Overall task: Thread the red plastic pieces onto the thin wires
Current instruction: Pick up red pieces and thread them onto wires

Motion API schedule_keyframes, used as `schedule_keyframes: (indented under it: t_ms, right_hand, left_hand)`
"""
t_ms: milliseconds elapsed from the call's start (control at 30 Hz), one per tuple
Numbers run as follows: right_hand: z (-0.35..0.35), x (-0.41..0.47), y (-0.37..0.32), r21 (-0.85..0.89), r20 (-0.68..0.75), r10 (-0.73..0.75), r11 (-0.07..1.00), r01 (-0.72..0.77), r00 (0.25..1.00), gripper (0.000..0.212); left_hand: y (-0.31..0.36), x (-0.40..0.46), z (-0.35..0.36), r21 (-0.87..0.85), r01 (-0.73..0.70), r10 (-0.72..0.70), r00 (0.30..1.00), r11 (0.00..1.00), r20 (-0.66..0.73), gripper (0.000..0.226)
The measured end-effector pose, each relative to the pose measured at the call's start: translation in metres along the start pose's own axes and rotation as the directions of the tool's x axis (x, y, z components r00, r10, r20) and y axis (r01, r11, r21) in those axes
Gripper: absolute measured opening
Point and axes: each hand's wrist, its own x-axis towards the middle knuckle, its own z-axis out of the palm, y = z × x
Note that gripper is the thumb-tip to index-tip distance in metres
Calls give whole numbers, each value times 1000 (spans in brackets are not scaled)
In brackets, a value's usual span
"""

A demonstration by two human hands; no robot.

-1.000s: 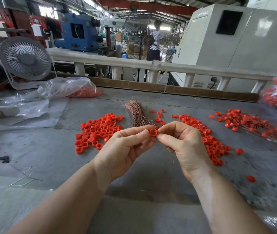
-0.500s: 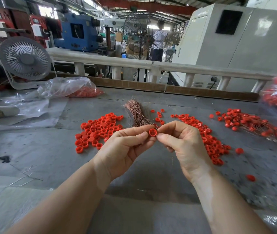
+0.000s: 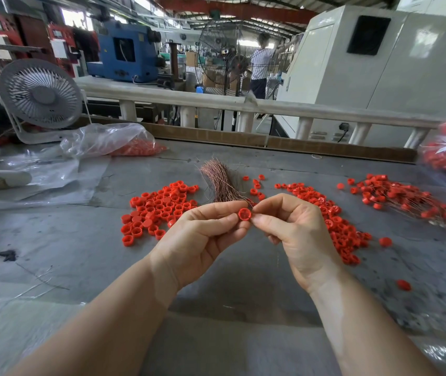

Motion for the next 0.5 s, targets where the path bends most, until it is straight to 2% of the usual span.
schedule_keyframes:
  t_ms: [500]
  right_hand:
    - [0,0,0,-11,0,8,1000,-8,1000,20]
  left_hand:
    - [1,-1,0,-26,7,-7,1000,1000,13,24]
